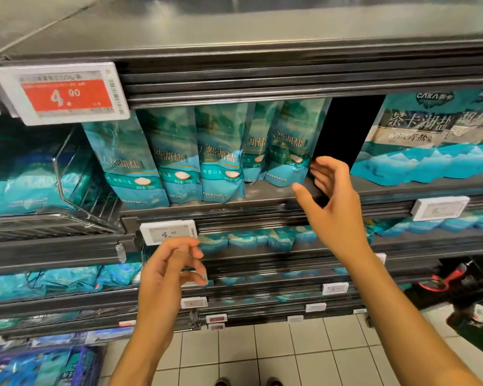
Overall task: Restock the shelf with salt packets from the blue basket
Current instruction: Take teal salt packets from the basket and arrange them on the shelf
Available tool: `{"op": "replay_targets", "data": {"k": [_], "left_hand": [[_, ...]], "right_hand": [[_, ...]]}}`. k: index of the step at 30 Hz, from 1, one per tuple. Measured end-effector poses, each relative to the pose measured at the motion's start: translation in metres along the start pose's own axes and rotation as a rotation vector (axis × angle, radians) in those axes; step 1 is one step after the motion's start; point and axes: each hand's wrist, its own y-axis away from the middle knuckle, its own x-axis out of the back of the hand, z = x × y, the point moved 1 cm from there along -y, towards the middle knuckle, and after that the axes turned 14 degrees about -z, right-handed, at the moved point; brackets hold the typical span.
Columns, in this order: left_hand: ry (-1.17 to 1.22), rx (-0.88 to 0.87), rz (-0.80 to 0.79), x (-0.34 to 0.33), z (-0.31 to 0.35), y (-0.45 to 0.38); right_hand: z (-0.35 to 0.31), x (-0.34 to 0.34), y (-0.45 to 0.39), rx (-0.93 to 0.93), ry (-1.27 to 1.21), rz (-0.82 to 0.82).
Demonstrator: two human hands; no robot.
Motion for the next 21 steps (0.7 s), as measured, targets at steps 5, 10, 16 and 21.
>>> {"op": "replay_targets", "data": {"k": [5, 10, 16, 21], "left_hand": [[0.011, 0.01, 0.017, 0.01, -0.006, 0.009], [-0.065, 0.058, 0.089, 0.022, -0.03, 0.037], [-0.186, 0.109, 0.22, 0.049, -0.059, 0.1], [-0.139, 0.194, 0.486, 0.072, -0.084, 0.17]], "right_hand": [[0.001, -0.014, 0.033, 0.247, 0.326, 0.184], [0.0, -0.057, 0.08, 0.252, 0.008, -0.057], [0.007, -0.113, 0.134, -0.144, -0.295, -0.54], [0.017, -0.144, 0.169, -0.248, -0.422, -0.757]]}}
